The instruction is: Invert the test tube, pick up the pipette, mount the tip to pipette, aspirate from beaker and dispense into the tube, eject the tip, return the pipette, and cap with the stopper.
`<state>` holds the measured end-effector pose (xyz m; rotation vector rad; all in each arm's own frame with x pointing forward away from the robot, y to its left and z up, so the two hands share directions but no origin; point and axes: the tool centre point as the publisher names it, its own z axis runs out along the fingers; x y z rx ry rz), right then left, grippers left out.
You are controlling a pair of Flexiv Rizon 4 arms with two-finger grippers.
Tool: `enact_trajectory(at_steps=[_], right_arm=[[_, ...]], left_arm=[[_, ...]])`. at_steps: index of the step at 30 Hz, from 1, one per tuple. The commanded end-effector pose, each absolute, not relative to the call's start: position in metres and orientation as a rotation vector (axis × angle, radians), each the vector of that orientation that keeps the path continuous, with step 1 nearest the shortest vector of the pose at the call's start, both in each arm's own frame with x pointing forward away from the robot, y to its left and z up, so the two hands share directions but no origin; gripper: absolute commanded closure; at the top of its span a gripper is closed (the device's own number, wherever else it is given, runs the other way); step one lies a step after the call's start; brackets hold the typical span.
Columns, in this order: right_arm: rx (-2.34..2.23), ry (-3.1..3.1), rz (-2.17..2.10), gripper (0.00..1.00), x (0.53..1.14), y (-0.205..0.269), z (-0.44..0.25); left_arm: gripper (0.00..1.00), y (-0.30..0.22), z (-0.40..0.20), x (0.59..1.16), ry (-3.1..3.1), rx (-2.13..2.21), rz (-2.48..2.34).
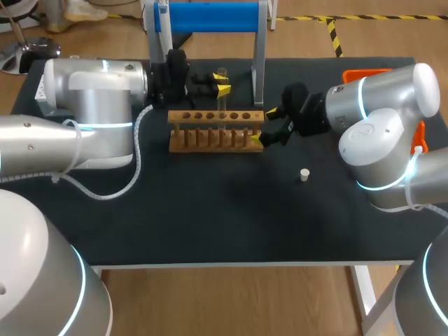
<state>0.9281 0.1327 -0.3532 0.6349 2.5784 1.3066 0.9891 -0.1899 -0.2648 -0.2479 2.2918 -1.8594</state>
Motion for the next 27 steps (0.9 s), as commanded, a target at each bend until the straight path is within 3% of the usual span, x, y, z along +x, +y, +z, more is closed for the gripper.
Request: enact_trajectory(at_steps=[1,27], right_arm=[[0.633,2.578,1.310,0.00,0.928,0.132,-0.353],[0.633,2.578,1.310,0.00,0.928,0.132,-0.353]], left_arm=[[1.00,-0.187,-0.267,0.988,2.271,-0.240,-1.871],[1.00,-0.189,-0.280,0.987,2.260,-0.245,-1.896]])
